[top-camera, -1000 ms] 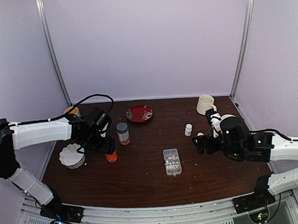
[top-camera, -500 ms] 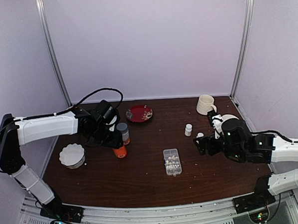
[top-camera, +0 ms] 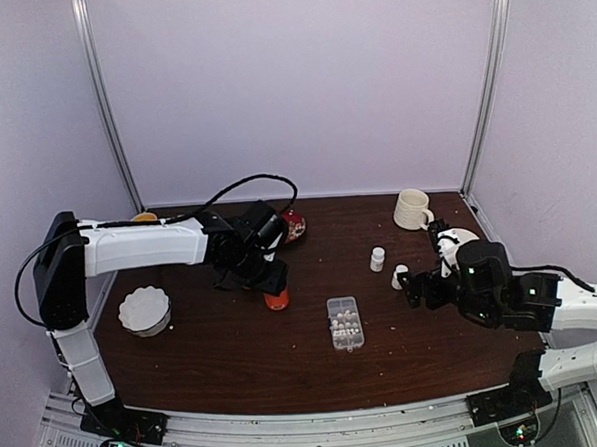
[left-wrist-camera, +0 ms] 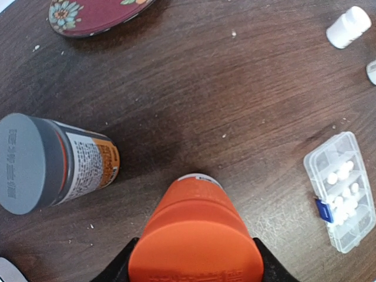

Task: Sort the pills into containers
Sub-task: Place the pill bottle at the center of the board, then reset both arms

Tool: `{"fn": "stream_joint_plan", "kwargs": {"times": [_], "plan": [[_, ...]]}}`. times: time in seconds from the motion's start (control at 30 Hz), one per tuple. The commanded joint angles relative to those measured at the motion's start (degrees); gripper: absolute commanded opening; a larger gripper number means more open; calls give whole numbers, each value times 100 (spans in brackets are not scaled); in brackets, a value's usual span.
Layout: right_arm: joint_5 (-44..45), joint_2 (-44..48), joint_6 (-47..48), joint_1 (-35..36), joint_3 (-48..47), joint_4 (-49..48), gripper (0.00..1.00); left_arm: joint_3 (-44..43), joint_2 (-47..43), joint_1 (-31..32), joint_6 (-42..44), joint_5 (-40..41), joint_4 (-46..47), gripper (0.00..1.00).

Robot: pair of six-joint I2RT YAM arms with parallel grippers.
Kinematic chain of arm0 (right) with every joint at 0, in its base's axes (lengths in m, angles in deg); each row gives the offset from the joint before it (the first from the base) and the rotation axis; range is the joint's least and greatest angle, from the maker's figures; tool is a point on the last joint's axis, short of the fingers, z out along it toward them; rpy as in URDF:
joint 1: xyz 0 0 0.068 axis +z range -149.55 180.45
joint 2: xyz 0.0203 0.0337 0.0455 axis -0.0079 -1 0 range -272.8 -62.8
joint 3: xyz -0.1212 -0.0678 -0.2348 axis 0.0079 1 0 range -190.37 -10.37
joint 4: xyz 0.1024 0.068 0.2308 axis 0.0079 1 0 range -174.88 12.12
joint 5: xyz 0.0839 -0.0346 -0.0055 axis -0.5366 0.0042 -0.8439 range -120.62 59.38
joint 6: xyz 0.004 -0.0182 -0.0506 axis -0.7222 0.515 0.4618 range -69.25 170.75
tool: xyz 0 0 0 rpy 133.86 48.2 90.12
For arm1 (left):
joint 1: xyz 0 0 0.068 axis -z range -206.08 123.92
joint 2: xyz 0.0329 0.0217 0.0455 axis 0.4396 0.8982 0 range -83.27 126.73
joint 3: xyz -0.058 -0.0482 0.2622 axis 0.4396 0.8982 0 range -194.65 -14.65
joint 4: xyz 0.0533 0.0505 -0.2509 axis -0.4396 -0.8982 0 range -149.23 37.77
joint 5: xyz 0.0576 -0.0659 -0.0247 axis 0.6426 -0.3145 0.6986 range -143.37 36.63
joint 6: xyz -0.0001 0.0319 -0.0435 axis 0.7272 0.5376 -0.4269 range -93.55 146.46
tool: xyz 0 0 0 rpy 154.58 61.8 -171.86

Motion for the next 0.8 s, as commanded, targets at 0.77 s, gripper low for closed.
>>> {"fn": "stream_joint_plan", "kwargs": {"times": [0.77], "plan": [[1134,2474,2392,-1313,1908,-2906,98,3494,-5217,-551,1417,2569,2380,97]]}}
